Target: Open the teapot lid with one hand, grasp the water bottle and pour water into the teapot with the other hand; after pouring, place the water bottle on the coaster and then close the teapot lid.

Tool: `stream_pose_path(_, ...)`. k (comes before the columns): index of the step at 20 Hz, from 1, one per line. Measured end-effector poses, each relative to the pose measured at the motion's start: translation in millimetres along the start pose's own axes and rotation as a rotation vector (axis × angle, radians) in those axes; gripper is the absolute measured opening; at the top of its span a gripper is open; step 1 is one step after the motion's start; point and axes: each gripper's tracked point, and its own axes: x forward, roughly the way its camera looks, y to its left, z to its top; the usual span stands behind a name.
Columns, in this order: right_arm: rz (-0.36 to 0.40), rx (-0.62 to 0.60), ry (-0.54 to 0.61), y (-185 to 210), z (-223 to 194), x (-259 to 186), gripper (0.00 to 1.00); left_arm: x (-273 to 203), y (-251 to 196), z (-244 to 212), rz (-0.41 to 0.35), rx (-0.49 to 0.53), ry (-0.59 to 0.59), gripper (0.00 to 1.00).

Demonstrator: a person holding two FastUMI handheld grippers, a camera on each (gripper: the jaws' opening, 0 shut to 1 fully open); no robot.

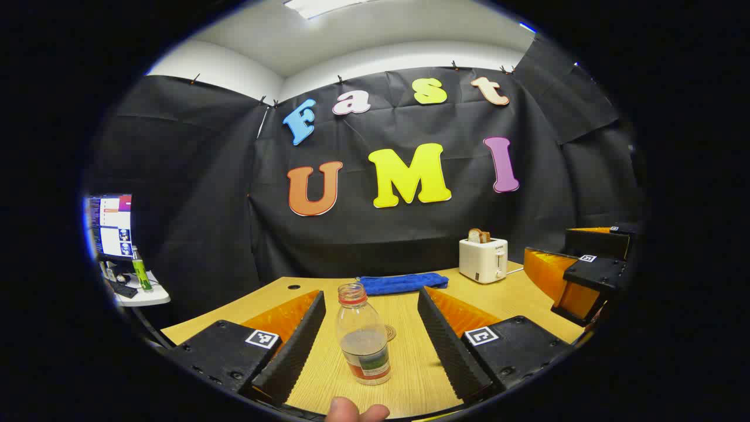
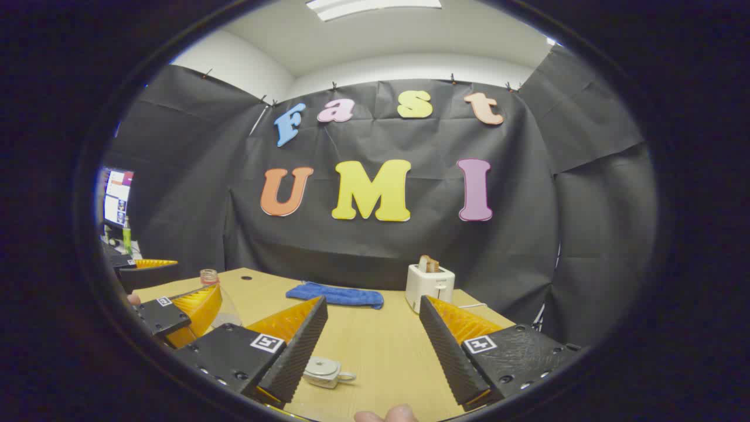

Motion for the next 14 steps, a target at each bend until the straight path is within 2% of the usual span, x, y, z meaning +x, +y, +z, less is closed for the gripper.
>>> stream_pose_path(1, -0.001, 0.006, 0.009, -0.3, -1.7, -0.2, 0.97, 0.7, -1.1, -1.1, -0.002, 0.004, 0.005, 0.99)
stream_pose_path(2, -0.003, 0.010, 0.011, -1.2, -3.1, -0.5, 0.93, 2.0, 0.2, -2.1, 0.001, 0.010, 0.009, 0.99)
stream_pose_path(3, -0.006, 0.012, 0.011, -2.0, -3.3, -0.7, 0.97, 1.8, 1.3, -2.8, 0.003, 0.015, 0.011, 0.99)
stream_pose_path(4, -0.010, 0.010, 0.012, -2.2, -5.4, -0.7, 0.95, 2.1, 0.7, -4.2, 0.000, 0.016, 0.014, 0.99)
stream_pose_path(14, 0.000, 0.003, 0.022, 1.4, -8.7, -0.6, 0.97, 1.9, 7.0, -5.7, -0.001, -0.025, 0.035, 0.99)
